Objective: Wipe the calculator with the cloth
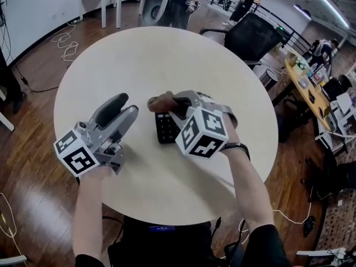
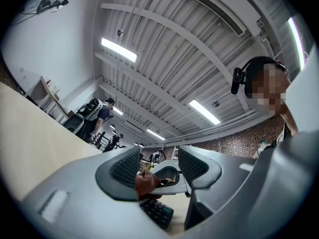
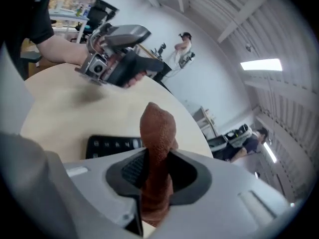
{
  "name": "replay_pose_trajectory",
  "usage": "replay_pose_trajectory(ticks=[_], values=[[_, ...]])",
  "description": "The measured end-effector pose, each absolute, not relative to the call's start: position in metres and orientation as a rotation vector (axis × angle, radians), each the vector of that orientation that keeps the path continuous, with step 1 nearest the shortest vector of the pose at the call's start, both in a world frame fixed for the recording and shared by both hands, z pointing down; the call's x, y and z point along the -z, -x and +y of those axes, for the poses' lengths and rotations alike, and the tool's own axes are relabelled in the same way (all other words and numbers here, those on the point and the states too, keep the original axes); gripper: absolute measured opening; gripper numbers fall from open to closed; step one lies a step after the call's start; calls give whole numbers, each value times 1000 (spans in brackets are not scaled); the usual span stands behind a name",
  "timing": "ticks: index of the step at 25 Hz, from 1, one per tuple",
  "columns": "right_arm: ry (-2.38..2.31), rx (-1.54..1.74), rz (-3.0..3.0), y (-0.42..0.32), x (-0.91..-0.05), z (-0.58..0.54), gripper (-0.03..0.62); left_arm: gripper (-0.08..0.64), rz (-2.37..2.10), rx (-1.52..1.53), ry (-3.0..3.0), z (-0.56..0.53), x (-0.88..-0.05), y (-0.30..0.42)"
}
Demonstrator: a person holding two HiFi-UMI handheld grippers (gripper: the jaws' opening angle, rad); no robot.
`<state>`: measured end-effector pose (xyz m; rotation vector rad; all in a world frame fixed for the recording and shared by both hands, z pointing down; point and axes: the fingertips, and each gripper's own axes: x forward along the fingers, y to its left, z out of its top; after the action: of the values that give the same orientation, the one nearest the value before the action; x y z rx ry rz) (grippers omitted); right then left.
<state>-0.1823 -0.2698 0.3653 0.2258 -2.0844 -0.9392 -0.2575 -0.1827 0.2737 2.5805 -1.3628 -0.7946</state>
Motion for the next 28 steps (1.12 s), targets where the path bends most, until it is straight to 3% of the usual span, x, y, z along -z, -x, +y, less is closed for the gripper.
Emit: replay_pose_trajectory(ticks=[5, 17, 28], values=[[-74, 1043, -2046, 230, -391, -246, 95, 244, -1363, 845, -2552, -184, -275, 262], [-458, 763, -1944, 98, -385, -337, 95, 229, -1346, 827, -2551, -186, -276, 261], [-192, 800, -2029, 132, -393, -291, 95, 229, -1348, 859, -2523, -186, -277, 265]])
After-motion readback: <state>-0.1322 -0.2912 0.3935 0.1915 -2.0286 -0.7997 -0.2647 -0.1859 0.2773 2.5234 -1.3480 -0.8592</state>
